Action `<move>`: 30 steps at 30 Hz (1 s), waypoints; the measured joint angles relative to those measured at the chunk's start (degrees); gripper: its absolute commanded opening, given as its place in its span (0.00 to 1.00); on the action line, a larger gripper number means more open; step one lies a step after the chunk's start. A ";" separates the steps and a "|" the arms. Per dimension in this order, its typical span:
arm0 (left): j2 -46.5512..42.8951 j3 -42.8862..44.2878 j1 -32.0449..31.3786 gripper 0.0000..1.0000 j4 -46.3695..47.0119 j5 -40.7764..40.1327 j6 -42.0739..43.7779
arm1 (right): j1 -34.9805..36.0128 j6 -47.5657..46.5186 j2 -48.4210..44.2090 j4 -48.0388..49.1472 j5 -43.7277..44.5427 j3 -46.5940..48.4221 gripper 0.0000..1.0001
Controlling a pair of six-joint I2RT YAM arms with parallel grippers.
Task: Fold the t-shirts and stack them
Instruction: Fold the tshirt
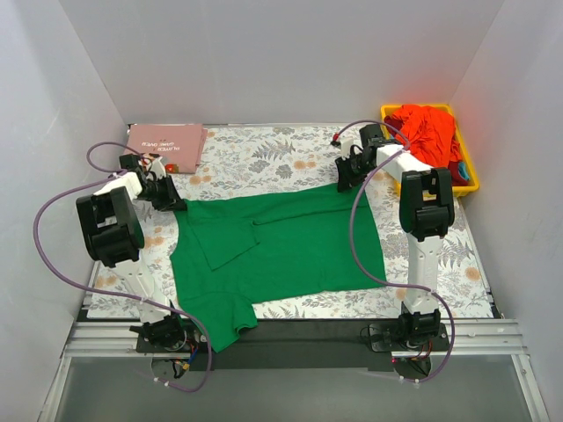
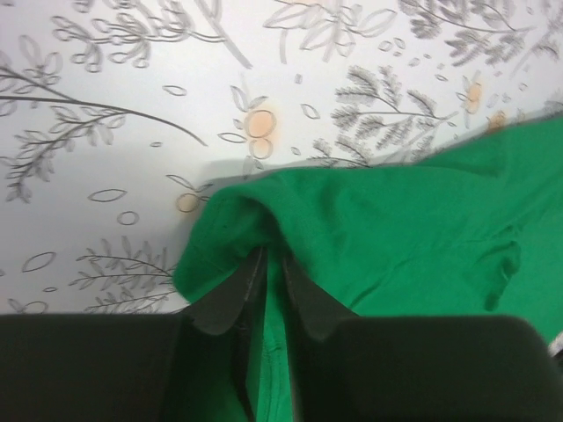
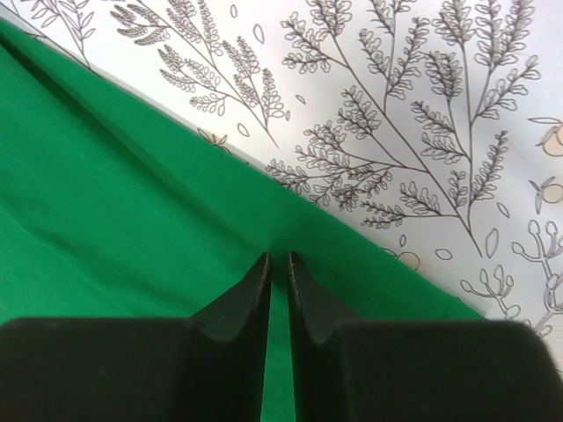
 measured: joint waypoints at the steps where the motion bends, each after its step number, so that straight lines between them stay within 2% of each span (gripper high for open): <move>1: 0.20 0.00 0.11 0.07 0.37 -0.63 -0.37 | -0.09 -0.13 0.00 0.00 0.37 0.00 0.17; 5: 1.38 0.02 1.55 0.01 1.07 -2.73 -1.53 | -0.72 -0.46 0.11 0.02 1.95 0.24 0.12; 11: 2.14 0.90 2.58 0.00 0.63 -2.93 -2.45 | -1.55 -0.44 0.98 -0.07 2.54 1.79 0.13; 15: 4.44 3.80 2.60 0.00 -0.24 -2.40 -4.04 | -1.66 -0.33 1.75 -0.26 2.32 3.04 0.19; 20: 7.45 8.31 2.60 0.00 -0.98 -1.95 -5.29 | -1.64 0.15 3.34 -0.70 1.95 6.14 0.37; 25: 7.89 9.05 2.73 0.00 -0.98 -1.70 -5.31 | -2.23 1.14 3.06 -0.96 1.55 6.71 0.40; 30: 7.50 8.96 2.89 0.00 -1.22 -1.46 -4.81 | -4.39 2.67 -1.75 -1.44 -0.20 4.11 0.38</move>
